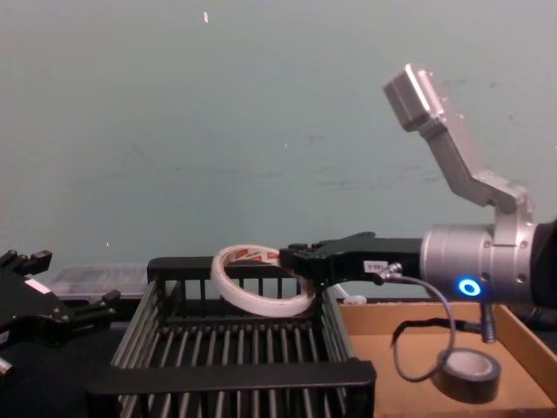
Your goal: Pick up the white tape and place it into the black box , Pick up the silver tape and place it into the brown box.
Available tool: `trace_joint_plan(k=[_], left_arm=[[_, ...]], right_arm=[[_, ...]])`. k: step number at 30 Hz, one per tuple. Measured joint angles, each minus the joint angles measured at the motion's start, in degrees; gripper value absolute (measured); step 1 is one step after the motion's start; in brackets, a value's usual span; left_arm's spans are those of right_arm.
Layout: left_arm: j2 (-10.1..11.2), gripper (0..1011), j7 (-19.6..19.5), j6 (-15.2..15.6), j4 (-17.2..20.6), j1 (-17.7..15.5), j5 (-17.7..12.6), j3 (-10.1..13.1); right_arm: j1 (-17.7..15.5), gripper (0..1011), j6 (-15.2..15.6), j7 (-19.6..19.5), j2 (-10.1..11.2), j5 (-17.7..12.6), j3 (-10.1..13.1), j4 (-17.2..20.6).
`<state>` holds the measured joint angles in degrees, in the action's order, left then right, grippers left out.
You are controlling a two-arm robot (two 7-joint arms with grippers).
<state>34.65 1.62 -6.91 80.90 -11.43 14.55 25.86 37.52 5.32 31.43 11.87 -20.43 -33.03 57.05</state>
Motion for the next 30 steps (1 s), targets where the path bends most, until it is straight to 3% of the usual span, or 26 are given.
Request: trace_joint_plan(k=[16, 27, 30], left_arm=[[0.0, 1001, 0.0, 0.0, 0.0, 0.0, 0.0, 0.0], [0.0, 1001, 0.0, 0.0, 0.0, 0.0, 0.0, 0.0], [0.0, 1001, 0.0, 0.0, 0.0, -0.01, 0.0, 0.0]], right_arm=[[4.76, 96, -2.01, 1.02, -4.59, 3.46, -0.84, -9.42], [4.53, 98, -1.93, 1.02, -4.31, 3.35, -0.82, -8.78], [4.46, 156, -1.89, 1.02, -4.26, 3.3, -0.8, -8.67]])
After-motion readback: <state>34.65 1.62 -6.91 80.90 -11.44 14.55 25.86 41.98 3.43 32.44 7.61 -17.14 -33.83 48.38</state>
